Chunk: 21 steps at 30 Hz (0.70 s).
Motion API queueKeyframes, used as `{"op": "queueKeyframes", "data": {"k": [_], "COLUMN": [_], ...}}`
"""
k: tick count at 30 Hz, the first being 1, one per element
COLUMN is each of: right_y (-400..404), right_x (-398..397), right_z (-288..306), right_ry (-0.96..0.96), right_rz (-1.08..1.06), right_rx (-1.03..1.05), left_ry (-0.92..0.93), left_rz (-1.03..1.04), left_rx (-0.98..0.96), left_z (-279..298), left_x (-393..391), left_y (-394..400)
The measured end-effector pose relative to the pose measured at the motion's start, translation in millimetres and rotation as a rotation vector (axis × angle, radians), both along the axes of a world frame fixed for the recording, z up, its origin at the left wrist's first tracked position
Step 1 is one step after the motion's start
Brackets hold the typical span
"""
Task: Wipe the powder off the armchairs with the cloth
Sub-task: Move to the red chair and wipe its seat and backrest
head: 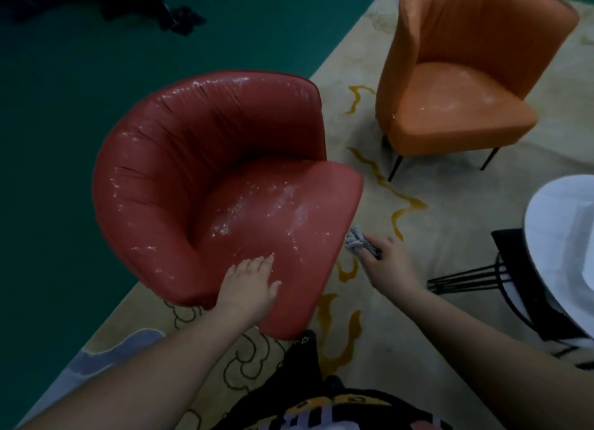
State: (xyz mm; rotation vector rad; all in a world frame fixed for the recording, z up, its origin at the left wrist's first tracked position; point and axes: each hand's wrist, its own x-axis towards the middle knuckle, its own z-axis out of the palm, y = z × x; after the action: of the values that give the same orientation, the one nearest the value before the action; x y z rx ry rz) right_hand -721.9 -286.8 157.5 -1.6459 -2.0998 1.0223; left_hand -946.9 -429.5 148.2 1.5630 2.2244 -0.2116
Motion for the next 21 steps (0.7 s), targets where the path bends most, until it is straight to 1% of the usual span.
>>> {"op": "queueKeyframes", "data": {"k": [3,8,13,17,21], "right_y": [40.3,97.5,148.2,195.6,252.7], "right_x": [-19.4,-57.5,-99.6,-135.1,-170.8], "right_z": [-7.5,-2.5,-9.1,-23.1,-43.1], "right_ry": [0.015,0.04,0.023,0.019,-0.016], "right_rz": [0.045,0.093,0.213,0.333,0.538], "right_rx": [0.012,0.013,0.019,-0.047,-0.07], "left_ry": [-0.014,-0.029,-0.03,-0.041,-0.034], "left_rz": [0.072,0.163,0.267,0.43,0.637], "left_rx": [0.008,-0.001,-0.013,-0.043,-0.063], "left_z": [-8.2,-14.5,-20.4,-36.7,-55.2], "left_x": [-18.6,-45.6,-68.6,-78.8,-79.5], "left_y": [27.8,67.0,98.0,120.1,142.3]}}
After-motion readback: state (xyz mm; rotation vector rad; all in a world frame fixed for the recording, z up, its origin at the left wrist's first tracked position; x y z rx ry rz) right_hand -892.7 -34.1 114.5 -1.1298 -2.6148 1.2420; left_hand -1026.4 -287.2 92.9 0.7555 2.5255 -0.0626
